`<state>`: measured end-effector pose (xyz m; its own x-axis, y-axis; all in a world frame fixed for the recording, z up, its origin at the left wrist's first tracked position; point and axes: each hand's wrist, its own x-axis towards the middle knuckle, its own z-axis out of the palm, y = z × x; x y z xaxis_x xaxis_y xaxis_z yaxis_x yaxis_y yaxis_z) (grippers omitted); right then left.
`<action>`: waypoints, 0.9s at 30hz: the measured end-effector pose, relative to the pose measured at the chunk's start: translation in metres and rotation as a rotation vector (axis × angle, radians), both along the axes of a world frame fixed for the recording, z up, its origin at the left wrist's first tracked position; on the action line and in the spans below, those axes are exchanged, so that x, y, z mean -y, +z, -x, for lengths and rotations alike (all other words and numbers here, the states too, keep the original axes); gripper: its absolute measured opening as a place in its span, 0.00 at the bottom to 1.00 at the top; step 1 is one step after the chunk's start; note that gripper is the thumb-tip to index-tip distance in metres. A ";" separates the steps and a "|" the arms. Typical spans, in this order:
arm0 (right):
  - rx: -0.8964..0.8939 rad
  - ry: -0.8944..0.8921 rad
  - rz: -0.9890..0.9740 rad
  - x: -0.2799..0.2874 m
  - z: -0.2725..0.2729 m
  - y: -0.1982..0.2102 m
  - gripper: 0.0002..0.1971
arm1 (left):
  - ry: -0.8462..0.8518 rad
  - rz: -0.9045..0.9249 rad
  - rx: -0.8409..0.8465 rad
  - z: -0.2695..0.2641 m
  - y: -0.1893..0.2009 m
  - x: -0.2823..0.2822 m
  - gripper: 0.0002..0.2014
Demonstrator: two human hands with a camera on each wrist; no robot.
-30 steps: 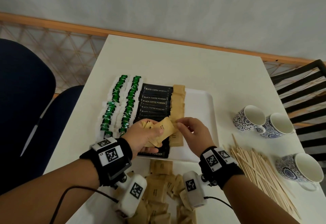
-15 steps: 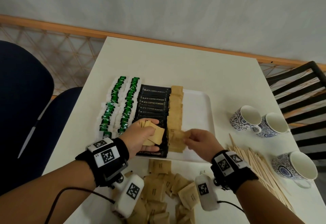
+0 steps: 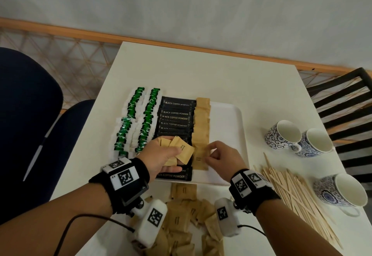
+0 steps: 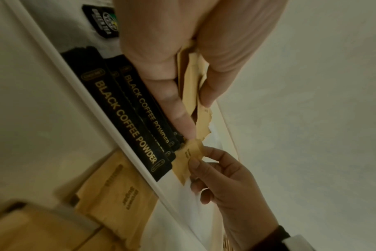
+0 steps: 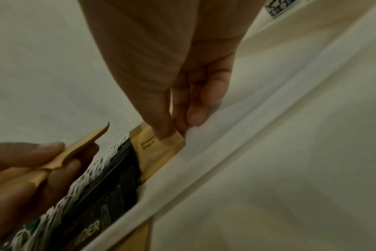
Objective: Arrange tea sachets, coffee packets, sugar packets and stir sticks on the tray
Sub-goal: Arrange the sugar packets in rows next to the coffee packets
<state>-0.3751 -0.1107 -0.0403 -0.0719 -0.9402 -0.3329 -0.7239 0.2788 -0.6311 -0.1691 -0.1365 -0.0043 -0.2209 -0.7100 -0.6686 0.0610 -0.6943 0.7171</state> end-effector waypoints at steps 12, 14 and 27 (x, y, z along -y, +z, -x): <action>0.071 -0.028 0.055 -0.001 0.003 -0.006 0.13 | -0.032 -0.015 0.060 0.013 -0.003 0.001 0.12; 0.085 -0.064 0.117 -0.003 0.004 -0.005 0.09 | -0.034 -0.014 0.061 0.015 -0.003 0.000 0.12; 0.649 -0.367 0.018 -0.007 -0.011 0.026 0.07 | -0.083 0.048 -0.033 0.024 0.003 -0.009 0.15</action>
<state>-0.3642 -0.1036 -0.0141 -0.1769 -0.8994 -0.3998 -0.0668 0.4162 -0.9068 -0.1929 -0.1279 -0.0012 -0.3018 -0.7194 -0.6256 0.0284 -0.6627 0.7484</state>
